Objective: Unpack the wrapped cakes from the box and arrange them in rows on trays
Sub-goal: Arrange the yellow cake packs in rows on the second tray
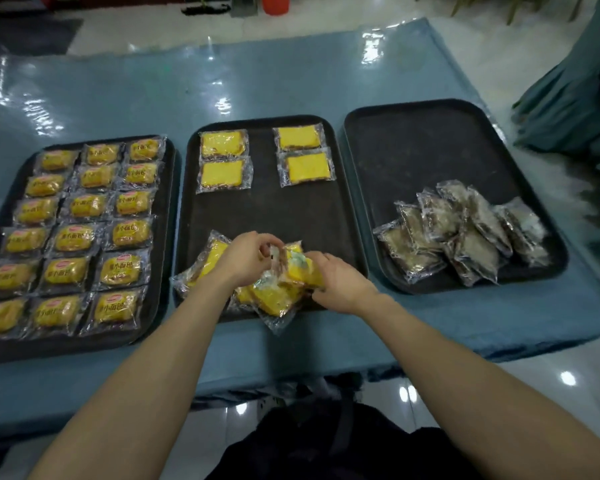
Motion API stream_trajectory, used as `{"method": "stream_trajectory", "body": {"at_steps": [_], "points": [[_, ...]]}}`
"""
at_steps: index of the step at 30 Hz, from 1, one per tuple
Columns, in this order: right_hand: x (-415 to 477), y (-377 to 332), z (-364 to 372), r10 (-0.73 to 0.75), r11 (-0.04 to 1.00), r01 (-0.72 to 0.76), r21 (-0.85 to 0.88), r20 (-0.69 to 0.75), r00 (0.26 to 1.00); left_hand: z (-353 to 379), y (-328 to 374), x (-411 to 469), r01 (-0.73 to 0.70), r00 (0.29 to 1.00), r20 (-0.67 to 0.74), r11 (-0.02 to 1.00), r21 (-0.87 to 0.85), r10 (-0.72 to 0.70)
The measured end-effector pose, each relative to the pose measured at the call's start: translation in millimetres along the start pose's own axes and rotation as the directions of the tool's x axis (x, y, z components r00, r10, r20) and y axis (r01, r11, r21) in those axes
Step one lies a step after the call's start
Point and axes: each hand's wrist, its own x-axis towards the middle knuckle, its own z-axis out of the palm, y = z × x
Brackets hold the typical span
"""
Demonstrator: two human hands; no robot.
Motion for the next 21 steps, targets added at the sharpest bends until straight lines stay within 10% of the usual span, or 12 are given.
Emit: {"method": "stream_trajectory", "body": {"at_steps": [5, 8, 12, 21], "points": [[9.2, 16.4, -35.0, 0.174, 0.924, -0.08, 0.374, -0.226, 0.959, 5.9, 15.2, 2.4, 0.118, 0.956, -0.219, 0.938, -0.325, -0.196], [28.1, 23.0, -36.1, 0.358, 0.744, -0.213, 0.633, -0.109, 0.927, 7.4, 24.5, 1.3, 0.164, 0.942, -0.21, 0.906, -0.391, -0.261], [30.0, 29.7, -26.8, 0.29, 0.901, -0.33, 0.28, 0.177, 0.941, 17.7, 22.6, 1.9, 0.208, 0.965, -0.104, 0.947, -0.246, -0.239], [49.6, 44.8, -22.0, 0.239, 0.969, -0.246, -0.038, -0.124, 0.963, 28.4, 40.0, 40.5, 0.191, 0.963, 0.108, 0.907, 0.375, -0.248]]}}
